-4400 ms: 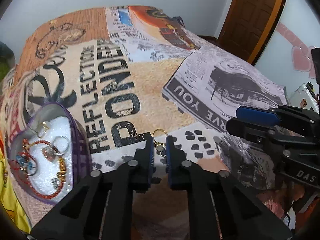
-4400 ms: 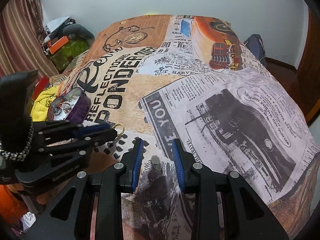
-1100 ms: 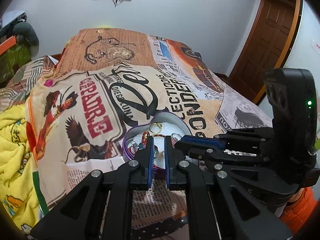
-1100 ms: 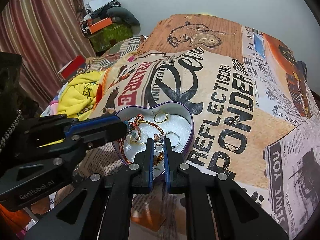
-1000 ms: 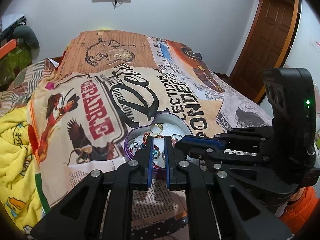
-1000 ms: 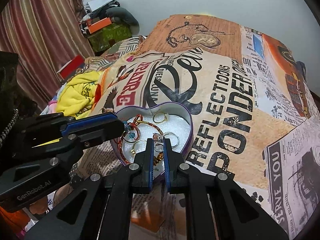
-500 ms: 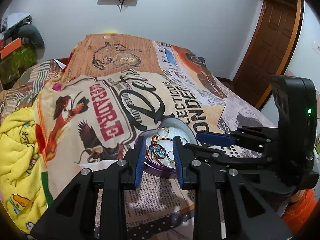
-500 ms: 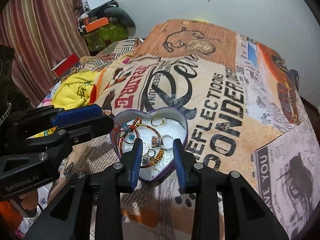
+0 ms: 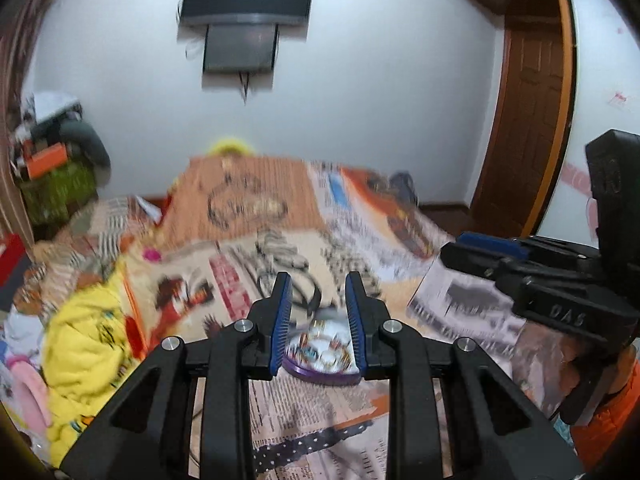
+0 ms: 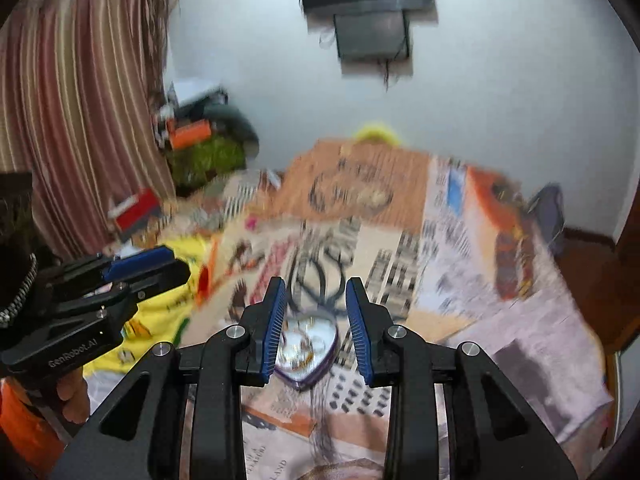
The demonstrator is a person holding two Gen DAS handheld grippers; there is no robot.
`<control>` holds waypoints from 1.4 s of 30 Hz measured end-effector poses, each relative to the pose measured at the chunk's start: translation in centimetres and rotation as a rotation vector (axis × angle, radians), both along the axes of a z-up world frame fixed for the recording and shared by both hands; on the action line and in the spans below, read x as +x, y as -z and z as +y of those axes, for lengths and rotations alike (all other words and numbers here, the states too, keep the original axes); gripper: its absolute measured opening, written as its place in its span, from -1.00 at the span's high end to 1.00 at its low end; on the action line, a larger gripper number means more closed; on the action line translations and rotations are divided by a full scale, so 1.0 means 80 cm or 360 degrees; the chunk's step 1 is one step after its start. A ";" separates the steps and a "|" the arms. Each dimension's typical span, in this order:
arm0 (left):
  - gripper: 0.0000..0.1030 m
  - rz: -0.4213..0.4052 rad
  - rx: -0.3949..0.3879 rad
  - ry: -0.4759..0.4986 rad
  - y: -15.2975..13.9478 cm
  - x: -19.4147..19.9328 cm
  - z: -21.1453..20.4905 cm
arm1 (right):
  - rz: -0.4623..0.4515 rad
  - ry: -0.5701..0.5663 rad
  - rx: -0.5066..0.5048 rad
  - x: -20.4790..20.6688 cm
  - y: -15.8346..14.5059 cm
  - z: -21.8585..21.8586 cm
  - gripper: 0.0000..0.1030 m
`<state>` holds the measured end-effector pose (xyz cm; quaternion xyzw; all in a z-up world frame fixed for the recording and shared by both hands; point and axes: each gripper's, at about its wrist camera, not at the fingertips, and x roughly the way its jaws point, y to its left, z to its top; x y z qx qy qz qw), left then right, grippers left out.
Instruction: Organize jewelry
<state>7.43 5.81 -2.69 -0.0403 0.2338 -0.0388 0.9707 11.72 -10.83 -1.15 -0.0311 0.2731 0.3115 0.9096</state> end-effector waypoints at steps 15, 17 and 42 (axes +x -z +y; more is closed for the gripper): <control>-0.40 -0.0556 0.0153 -0.0141 -0.104 -0.158 -0.050 | -0.0509 0.0249 0.0282 -0.147 -0.108 -0.045 -0.47; -0.62 -0.0571 0.0144 -0.0169 -0.106 -0.165 -0.050 | -0.0526 0.0282 0.0268 -0.151 -0.107 -0.042 -0.62; -0.93 -0.0527 0.0109 -0.0245 -0.094 -0.176 -0.051 | -0.0497 0.0331 0.0199 -0.164 -0.088 -0.046 -1.00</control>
